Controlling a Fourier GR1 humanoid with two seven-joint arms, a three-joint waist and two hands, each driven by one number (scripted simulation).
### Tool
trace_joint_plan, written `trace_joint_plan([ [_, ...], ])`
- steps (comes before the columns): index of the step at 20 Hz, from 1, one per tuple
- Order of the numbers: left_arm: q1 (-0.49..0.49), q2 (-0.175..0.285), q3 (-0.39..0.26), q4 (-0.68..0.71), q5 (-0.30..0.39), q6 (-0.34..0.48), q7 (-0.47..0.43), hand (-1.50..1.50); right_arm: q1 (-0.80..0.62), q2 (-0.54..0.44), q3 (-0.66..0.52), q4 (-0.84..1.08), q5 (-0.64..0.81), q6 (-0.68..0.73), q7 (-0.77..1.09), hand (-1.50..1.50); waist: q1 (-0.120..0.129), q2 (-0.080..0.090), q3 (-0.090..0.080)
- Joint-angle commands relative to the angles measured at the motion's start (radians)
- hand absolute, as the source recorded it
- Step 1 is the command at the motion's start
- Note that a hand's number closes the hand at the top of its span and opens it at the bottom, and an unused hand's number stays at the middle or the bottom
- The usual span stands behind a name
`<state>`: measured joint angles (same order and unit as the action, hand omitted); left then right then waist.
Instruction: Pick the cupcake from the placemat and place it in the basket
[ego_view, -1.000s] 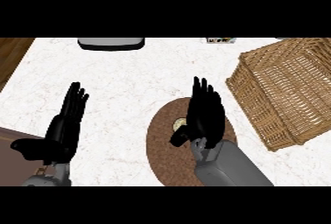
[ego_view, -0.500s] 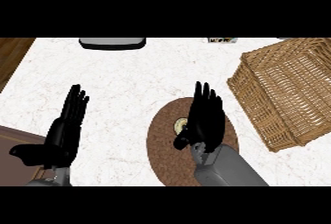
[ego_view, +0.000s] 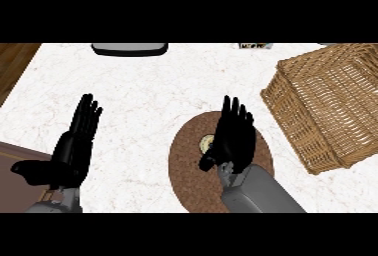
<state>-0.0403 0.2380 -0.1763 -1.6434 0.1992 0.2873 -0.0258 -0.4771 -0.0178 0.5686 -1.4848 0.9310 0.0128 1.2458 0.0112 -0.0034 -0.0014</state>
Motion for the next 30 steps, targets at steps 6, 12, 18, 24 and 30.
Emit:
trace_joint_plan([
  [6,0.008,0.012,0.021,-0.009,0.012,-0.034,-0.009,0.00,-0.004,0.017,0.042,0.076,-0.036,-0.096,0.241,-1.50,0.009,0.003,0.000],
  [12,0.050,0.002,0.009,-0.038,0.000,-0.031,0.000,0.00,0.023,0.017,0.031,0.070,-0.049,-0.073,0.230,-1.50,0.003,0.002,0.001],
  [18,0.063,-0.002,0.018,-0.041,-0.017,-0.030,-0.034,0.00,0.024,0.017,0.059,0.141,-0.059,-0.170,0.209,-1.50,0.011,0.004,0.001],
  [24,0.055,-0.022,0.010,-0.028,-0.021,-0.031,-0.012,0.00,0.039,0.017,0.038,0.150,-0.061,-0.161,0.183,-1.50,-0.001,0.003,0.001],
  [30,0.033,-0.044,0.007,0.005,-0.038,-0.035,-0.042,0.00,-0.006,0.017,0.051,0.178,-0.090,-0.202,0.200,-1.50,0.003,0.004,0.001],
])
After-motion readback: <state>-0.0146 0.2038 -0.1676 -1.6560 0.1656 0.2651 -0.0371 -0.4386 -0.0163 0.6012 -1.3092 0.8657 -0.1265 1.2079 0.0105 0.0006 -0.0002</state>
